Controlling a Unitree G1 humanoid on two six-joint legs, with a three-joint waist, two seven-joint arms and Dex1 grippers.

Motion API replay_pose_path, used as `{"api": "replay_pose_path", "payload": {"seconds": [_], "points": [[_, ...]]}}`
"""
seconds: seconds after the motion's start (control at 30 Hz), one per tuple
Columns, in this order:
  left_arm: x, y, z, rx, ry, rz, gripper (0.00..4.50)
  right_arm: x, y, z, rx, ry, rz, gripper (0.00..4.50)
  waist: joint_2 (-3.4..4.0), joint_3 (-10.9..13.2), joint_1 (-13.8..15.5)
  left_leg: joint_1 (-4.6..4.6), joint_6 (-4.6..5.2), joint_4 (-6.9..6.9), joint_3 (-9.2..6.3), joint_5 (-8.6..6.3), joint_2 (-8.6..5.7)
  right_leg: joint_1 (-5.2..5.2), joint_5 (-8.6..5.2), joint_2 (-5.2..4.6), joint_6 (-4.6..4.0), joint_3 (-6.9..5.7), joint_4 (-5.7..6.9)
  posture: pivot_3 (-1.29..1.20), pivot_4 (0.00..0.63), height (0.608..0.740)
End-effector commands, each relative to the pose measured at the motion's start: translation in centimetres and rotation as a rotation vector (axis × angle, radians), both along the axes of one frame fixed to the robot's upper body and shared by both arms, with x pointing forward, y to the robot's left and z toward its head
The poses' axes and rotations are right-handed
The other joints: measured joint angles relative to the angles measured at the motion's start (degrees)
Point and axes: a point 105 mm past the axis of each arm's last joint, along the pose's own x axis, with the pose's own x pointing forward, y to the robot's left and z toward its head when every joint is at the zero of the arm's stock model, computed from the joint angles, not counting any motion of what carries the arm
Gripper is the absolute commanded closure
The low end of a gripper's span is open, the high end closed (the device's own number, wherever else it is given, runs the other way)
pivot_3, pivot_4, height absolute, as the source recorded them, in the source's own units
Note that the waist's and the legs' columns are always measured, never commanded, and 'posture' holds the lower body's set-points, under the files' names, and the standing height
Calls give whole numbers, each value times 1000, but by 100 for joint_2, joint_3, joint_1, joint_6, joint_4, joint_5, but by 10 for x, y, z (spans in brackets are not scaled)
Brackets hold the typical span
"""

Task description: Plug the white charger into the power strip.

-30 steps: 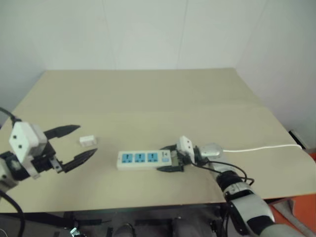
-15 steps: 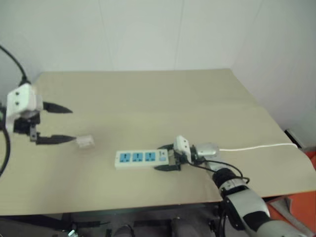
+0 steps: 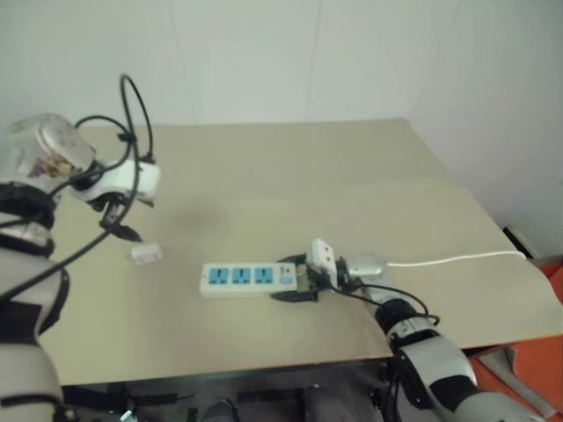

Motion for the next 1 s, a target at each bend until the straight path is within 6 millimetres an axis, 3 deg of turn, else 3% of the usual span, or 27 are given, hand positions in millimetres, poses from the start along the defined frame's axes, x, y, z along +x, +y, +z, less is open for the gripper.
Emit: {"api": "replay_pose_path", "payload": {"seconds": [0.03, 0.37, 1.0], "points": [[5, 1, 3, 37, 7, 53, 0, -4, 6, 1, 14, 10, 20, 1077, -1, 1, 13, -2, 0, 1, -1, 0, 0, -1, 0, 0, 0, -1, 1, 0, 150, 740], [19, 1, -26, 182, 21, 109, 0, -2, 3, 5, 27, 2, -6, 1077, -3, 2, 18, -17, 0, 5, -3, 0, -2, -9, -1, -2, 2, -2, 3, 0, 150, 740], [20, -10, -79, 153, 100, 177, 0, -7, 3, 4, 48, 12, -33, 1077, -4, 3, 27, -17, 0, 9, -7, 0, -3, -9, -2, -2, 3, -4, 12, 0, 150, 740]]}}
